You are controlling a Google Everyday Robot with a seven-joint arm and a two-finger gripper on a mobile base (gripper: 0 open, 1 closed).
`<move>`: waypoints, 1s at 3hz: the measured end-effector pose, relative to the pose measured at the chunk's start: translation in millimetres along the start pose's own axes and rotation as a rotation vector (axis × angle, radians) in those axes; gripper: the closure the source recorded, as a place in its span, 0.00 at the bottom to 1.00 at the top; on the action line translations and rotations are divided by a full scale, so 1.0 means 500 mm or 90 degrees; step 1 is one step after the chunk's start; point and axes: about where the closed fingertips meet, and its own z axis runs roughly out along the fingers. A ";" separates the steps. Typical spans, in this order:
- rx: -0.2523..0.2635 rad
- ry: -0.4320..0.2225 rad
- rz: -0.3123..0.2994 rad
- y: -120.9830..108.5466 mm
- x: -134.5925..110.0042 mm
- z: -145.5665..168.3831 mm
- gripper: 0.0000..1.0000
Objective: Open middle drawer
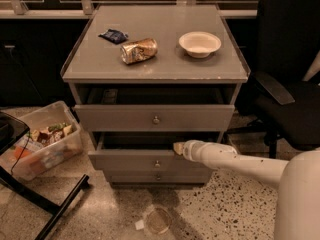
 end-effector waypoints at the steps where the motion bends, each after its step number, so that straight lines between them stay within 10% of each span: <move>1: 0.005 0.028 -0.005 0.003 0.024 -0.008 1.00; 3: 0.006 0.042 -0.006 0.006 0.026 -0.018 1.00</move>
Offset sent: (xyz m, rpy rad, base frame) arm -0.0960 -0.0351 -0.0685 -0.1892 0.2603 0.0946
